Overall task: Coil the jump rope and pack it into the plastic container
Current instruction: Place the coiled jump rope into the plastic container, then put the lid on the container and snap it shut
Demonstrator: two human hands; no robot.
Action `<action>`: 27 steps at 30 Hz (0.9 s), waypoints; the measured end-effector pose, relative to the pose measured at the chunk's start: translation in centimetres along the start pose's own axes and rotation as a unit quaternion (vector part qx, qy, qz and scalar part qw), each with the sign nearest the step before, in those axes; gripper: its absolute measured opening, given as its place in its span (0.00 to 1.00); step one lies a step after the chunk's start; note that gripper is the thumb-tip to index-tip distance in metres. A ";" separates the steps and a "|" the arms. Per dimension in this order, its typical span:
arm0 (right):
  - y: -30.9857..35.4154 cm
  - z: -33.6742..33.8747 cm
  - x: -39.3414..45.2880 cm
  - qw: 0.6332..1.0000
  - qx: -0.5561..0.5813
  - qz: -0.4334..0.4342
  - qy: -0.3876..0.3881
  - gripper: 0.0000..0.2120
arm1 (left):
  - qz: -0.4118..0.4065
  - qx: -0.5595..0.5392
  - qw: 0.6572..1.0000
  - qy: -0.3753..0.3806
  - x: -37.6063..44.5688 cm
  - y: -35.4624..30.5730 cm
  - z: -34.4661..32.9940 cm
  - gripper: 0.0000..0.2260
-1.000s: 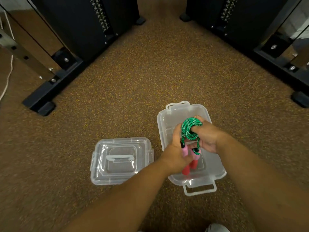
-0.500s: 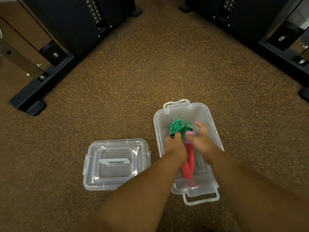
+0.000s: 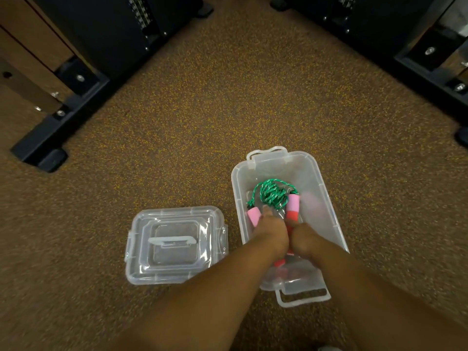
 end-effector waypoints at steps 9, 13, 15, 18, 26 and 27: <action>6.1 3.1 -6.4 0.975 -0.062 0.160 -0.144 0.13 | -0.262 -0.138 0.857 -0.421 -5.3 1.7 10.7 0.10; 6.1 2.1 -8.7 0.963 -0.087 0.207 -0.149 0.10 | 0.075 -0.385 0.805 -0.445 -5.4 11.6 12.4 0.11; 5.7 1.5 -9.1 0.962 -0.096 0.212 -0.141 0.09 | 0.226 -0.507 0.735 -0.390 -4.8 16.7 11.1 0.16; 5.3 0.9 -9.5 0.960 -0.110 0.222 -0.131 0.09 | 0.272 -0.687 0.620 -0.263 -3.9 18.6 9.4 0.15; 5.0 1.8 -9.5 0.965 -0.094 0.212 -0.126 0.08 | 0.253 -0.641 0.680 -0.251 -3.8 18.6 11.3 0.07; 5.1 1.9 -9.7 0.965 -0.093 0.209 -0.126 0.08 | 0.231 -0.611 0.706 -0.274 -3.2 19.1 11.7 0.12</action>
Point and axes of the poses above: each hand's wrist, its own x-axis towards the middle knuckle, its own z-axis out of the back of the hand, y = z × x, the point moved 6 cm from there along x, towards the middle knuckle, and after that the axes turned 14 degrees about -x, right-handed, at the moved point
